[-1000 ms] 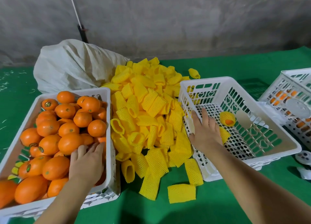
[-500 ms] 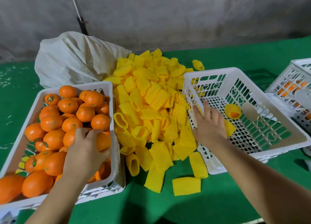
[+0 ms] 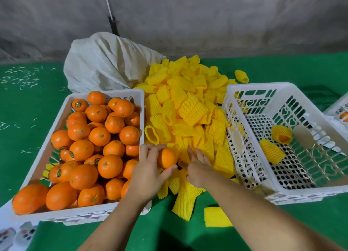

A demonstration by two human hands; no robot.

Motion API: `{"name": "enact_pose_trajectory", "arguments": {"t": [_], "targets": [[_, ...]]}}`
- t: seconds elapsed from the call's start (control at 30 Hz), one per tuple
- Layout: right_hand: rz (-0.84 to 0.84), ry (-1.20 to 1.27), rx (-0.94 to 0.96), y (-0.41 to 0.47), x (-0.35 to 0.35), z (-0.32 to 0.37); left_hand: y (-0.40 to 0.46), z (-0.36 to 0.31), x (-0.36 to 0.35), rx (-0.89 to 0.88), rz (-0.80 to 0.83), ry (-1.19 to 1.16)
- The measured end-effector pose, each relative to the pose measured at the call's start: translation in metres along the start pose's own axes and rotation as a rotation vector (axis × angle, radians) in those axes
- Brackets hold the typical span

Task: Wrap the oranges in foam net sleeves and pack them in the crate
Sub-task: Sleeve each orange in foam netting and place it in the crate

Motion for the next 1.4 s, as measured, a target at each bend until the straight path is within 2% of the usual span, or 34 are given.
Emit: {"name": "enact_pose_trajectory", "arguments": {"t": [0.1,0.17,0.23,0.33,0.43,0.6,0.67,0.77,0.83,0.9,1.03,1.1,1.2,1.33,1.4], "targets": [[-0.227,0.225,-0.027,-0.003,0.022,0.004,-0.001,-0.003,-0.001,-0.034,0.016,0.013],[-0.436,0.380,0.036,-0.010,0.037,0.007,0.000,0.000,0.000,-0.024,0.006,-0.011],[-0.599,0.647,0.102,-0.016,0.048,0.009,0.002,0.002,0.001,-0.002,-0.018,-0.044],[-0.698,0.958,0.076,-0.022,0.055,0.012,0.003,0.001,0.001,-0.009,-0.051,-0.069],[-0.590,1.277,0.026,-0.022,0.057,0.019,0.002,0.001,0.003,-0.043,-0.045,-0.127],[-0.367,1.804,-0.180,-0.028,0.056,0.028,-0.004,-0.003,0.004,-0.109,0.072,-0.207],[-0.277,2.009,-0.145,-0.031,0.058,0.030,-0.003,-0.005,0.004,-0.108,0.086,-0.268],[-0.172,2.238,0.002,-0.035,0.066,0.037,-0.001,-0.003,0.007,-0.079,0.066,-0.381],[-0.151,2.260,0.043,-0.036,0.069,0.044,-0.001,0.001,0.008,-0.014,0.048,-0.465],[-0.166,2.179,0.001,-0.036,0.067,0.049,-0.001,0.004,0.008,0.032,0.053,-0.521],[-0.331,1.772,0.013,-0.039,0.066,0.044,-0.003,0.000,0.008,0.031,0.082,-0.491],[-0.421,1.635,-0.048,-0.041,0.066,0.039,-0.003,0.000,0.008,0.033,0.073,-0.497],[-0.472,1.649,-0.107,-0.040,0.065,0.039,-0.004,-0.001,0.008,0.012,0.084,-0.496],[-0.400,1.845,-0.049,-0.036,0.066,0.050,-0.004,-0.008,0.012,-0.069,0.109,-0.414],[-0.397,1.852,-0.024,-0.036,0.068,0.049,-0.003,-0.009,0.013,-0.093,0.116,-0.390]]}}
Point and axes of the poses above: each hand's wrist, its own y-axis towards the middle knuckle, its own x-axis out of the back of the hand, z = x × y, the point moved 5 cm from there along y, towards the middle knuckle, and after that the axes turned 2 degrees about -y, right-handed, at the moved point
